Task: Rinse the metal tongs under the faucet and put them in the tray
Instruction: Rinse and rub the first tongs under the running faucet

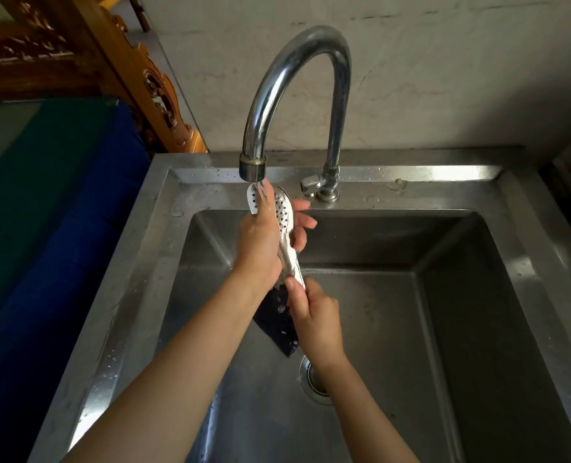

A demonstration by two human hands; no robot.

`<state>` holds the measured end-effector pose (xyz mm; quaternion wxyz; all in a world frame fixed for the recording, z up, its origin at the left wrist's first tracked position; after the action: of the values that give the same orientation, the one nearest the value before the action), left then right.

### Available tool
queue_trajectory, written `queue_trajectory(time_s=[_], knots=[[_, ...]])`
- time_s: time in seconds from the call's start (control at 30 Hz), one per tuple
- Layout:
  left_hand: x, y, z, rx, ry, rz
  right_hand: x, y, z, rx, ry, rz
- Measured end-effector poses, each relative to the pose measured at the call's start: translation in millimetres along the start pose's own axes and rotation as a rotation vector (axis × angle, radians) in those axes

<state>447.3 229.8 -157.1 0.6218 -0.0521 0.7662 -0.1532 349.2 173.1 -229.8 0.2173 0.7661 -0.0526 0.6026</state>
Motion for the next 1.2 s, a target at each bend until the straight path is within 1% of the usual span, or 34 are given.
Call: queue_trajectory(time_s=[0.07,0.13,0.2,0.27,0.33,0.4,0.47,0.53,0.6,0.63,0.7,0.77,0.87,0.93,0.97,1.0,1.07,1.13,1.2], knots=[[-10.1,-1.9,2.6,0.005,-0.106,0.014,1.2,-0.3,-3.2,-0.059,0.010,0.039],[-19.0,-6.5,5.8,0.073,-0.167,-0.056,0.3,-1.0,-4.2,-0.082,0.011,0.061],[-23.7,-9.7,7.6,0.165,-0.157,-0.142,-1.5,-2.0,-1.4,-0.067,0.001,0.078],[-23.4,-11.8,7.3,0.271,-0.084,-0.190,-1.6,-4.3,4.1,-0.020,-0.015,0.141],[-25.0,-15.8,6.5,0.392,-0.012,-0.153,0.6,-10.1,12.3,0.049,-0.031,0.227],[-30.5,-22.1,7.4,0.497,0.015,-0.074,6.3,-17.4,21.4,0.101,-0.037,0.285],[-38.4,-30.3,8.7,0.562,-0.011,0.012,12.7,-24.9,30.2,0.173,-0.065,0.353],[-48.3,-36.4,9.6,0.583,-0.091,0.105,20.1,-31.3,37.2,0.256,-0.081,0.433],[-56.9,-36.8,10.4,0.548,-0.186,0.191,26.6,-32.8,42.2,0.280,-0.082,0.490],[-61.3,-35.2,11.3,0.504,-0.247,0.248,29.0,-33.3,45.1,0.275,-0.089,0.509],[-65.7,-30.9,10.0,0.386,-0.376,0.391,29.4,-35.0,48.5,0.249,-0.111,0.511],[-67.8,-27.2,4.0,0.278,-0.473,0.483,28.2,-35.6,49.7,0.212,-0.145,0.494],[-60.7,-26.2,-10.5,0.201,-0.535,0.514,21.7,-32.9,48.5,0.130,-0.252,0.493],[-52.6,-26.9,-17.7,0.152,-0.569,0.540,18.5,-31.6,49.4,0.061,-0.346,0.545],[-48.0,-23.9,-18.0,0.102,-0.560,0.541,20.7,-31.7,50.8,0.039,-0.366,0.557],[-43.7,-17.5,-15.6,0.037,-0.515,0.512,25.5,-32.4,53.1,0.026,-0.361,0.533],[-34.5,2.8,-4.1,-0.096,-0.364,0.395,40.2,-32.3,57.9,0.015,-0.318,0.399],[-27.7,22.0,7.5,-0.194,-0.232,0.257,57.4,-30.9,64.1,0.029,-0.247,0.239],[-29.8,30.5,15.0,-0.267,-0.180,0.116,74.2,-27.9,70.2,0.047,-0.174,0.105]])
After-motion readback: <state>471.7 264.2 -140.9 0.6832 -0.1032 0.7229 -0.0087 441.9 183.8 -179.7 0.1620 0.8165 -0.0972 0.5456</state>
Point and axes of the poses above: each hand's wrist, its own z-axis towards the middle knuckle, its own y-axis out of the back of the hand, x = y × z, the point moved 7 cm from there along z, towards the middle knuckle, and after that the axes turned 7 degrees about -y, right-handed, at the moved point
